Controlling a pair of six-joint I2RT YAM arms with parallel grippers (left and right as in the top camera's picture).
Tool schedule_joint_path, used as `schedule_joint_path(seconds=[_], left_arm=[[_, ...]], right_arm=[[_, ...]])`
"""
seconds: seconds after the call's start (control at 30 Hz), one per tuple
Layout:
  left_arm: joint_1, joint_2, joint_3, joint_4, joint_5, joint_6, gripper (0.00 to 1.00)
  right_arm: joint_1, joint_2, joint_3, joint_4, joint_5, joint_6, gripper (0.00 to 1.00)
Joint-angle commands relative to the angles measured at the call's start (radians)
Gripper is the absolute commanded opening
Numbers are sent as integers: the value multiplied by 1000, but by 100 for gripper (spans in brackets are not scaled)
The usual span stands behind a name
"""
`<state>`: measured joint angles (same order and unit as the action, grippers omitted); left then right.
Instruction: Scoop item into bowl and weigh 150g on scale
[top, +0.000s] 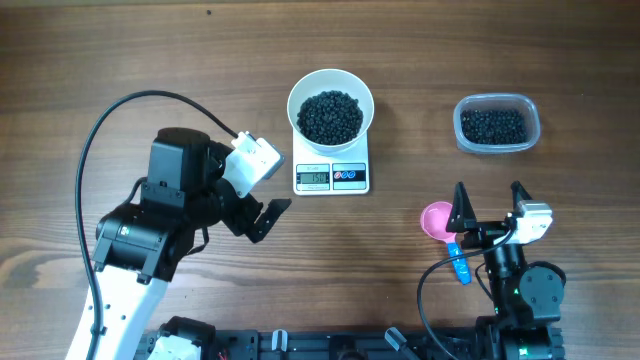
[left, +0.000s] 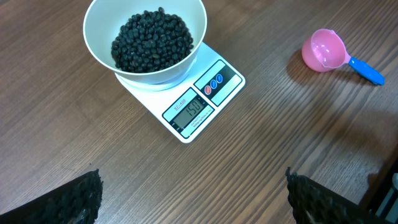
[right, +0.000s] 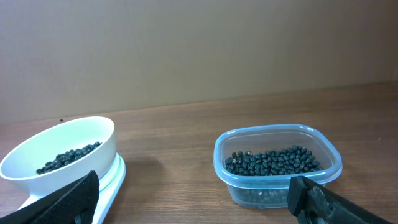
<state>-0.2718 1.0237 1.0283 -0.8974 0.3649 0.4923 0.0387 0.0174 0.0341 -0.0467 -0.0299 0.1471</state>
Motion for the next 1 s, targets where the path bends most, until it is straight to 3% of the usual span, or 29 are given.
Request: schedule_joint_path(seconds=[0.0, 0.23, 0.97], left_arm=[[7, -2, 16, 2, 9, -6, 100], [7, -2, 16, 2, 9, -6, 100], [7, -2, 16, 2, 9, -6, 100]], right_arm=[[4, -15, -8, 5, -24, -13, 100], [4, -15, -8, 4, -23, -98, 100], [4, -14, -8, 5, -23, -94, 100]])
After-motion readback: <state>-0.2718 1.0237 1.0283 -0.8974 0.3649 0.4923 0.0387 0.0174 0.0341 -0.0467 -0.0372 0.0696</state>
